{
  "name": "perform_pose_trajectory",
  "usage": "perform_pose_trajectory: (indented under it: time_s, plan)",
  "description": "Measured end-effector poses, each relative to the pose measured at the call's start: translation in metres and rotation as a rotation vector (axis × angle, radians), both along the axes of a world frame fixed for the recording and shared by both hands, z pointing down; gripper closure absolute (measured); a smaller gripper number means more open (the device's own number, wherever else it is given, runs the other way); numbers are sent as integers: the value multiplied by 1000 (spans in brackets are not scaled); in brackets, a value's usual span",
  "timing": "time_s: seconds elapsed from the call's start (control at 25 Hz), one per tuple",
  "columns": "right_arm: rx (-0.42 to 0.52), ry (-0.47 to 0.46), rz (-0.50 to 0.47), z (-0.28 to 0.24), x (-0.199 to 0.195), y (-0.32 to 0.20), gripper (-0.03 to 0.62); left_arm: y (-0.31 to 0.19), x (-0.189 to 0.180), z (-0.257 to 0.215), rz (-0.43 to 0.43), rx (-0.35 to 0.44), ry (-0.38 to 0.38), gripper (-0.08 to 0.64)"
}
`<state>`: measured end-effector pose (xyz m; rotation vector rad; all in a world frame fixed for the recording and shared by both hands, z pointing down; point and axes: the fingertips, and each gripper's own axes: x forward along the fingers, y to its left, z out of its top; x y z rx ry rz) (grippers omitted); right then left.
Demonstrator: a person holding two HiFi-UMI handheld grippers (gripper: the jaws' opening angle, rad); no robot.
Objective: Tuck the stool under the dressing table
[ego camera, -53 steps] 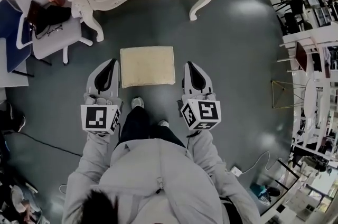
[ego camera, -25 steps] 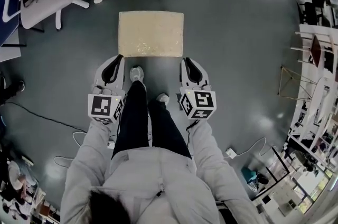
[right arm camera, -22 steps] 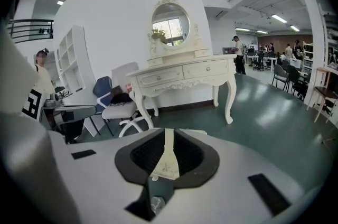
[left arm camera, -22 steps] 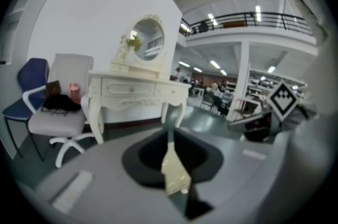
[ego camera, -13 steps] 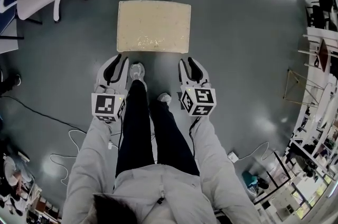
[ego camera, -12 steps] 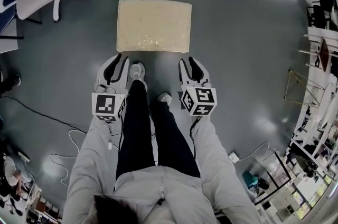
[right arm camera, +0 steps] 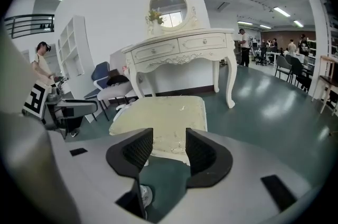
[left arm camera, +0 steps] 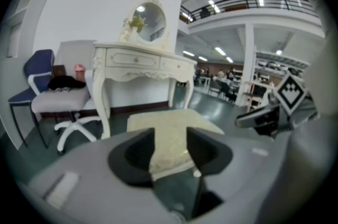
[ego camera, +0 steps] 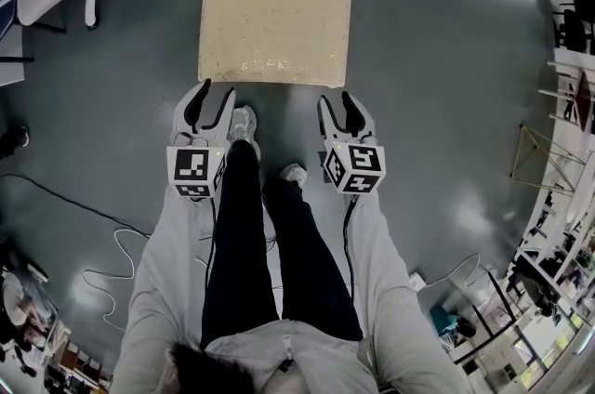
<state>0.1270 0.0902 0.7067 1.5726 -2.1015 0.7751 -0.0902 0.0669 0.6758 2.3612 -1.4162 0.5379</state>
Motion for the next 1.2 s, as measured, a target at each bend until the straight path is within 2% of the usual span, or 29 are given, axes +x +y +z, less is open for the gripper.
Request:
perform_pose_trajectory:
  time_s: [0.28,0.48,0.72,0.96,1.2]
  plan:
    - [-16,65,-72,33,-4,-6,370,-2,-20,50,-30,-72,-54,307]
    - [-52,74,-49,52,9,-12,347,-1,-22,70,12,-89,-128,299]
    - [-93,73,11,73,22,-22,321,-7,-26,86,-15,-108,-116,296]
    - [-130,90,-2,91,14,-29,304,-18,-34,110,-8,-151,-147,288]
    - [-121,110,17,94,13,-30,307,-22,-34,119,30,-171,-146,282]
